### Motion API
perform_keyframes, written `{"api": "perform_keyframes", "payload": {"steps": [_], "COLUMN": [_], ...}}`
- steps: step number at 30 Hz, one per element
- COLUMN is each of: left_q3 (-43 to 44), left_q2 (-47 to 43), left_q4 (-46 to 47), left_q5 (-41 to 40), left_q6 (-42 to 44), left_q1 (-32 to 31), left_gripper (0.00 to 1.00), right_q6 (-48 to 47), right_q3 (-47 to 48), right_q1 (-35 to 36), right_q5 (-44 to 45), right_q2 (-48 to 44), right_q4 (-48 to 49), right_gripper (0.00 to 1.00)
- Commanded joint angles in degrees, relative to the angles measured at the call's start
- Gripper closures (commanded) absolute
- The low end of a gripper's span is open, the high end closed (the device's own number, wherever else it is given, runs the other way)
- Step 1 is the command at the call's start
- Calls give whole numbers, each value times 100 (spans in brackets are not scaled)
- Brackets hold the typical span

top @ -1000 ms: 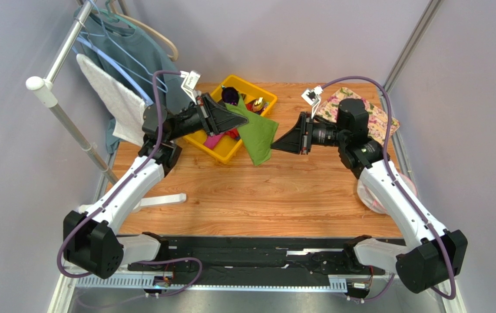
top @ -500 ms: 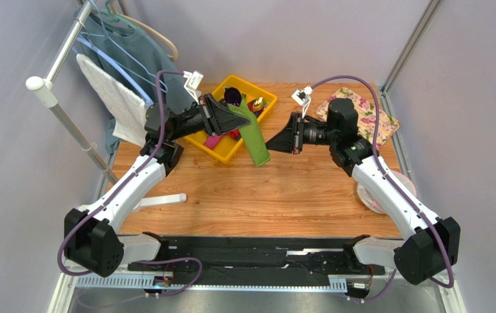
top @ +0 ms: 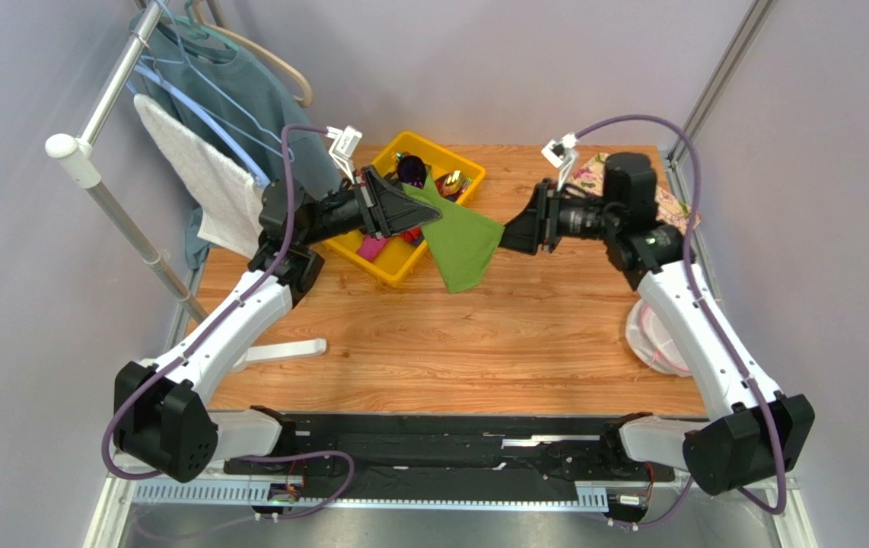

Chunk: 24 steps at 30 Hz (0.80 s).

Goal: Place the utensils on the paper napkin and roll it up

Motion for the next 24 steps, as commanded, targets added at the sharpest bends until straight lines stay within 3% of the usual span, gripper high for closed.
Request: {"api": "perform_keyframes", "payload": {"steps": [1,4,11,17,24], "left_q3": [197,197,311,338,320], "left_q2": [-3,33,147,217,139], "left_q4": [-166,-429,-922,-844,-642], "left_q5": [-217,-348,-498,-428,-278], "left_q6": [269,401,629,445,375], "left_q1": [-16,-16,-16,-25,-139], "left_gripper": [100,100,100,100,100], "right_q6": [-1081,-1276,-1074,-977,-767], "right_q3": [1202,1485,1416,1293,1100], "right_q1": [-389,-389,242,1165,1403], "right_q5": [321,708,1377,1958,2178], "right_q2": [-106,-255,-589,-266,78], "right_q4": [-1391,-1666,-1447,-1166,-841], "right_gripper": [48,41,40,38,34]}}
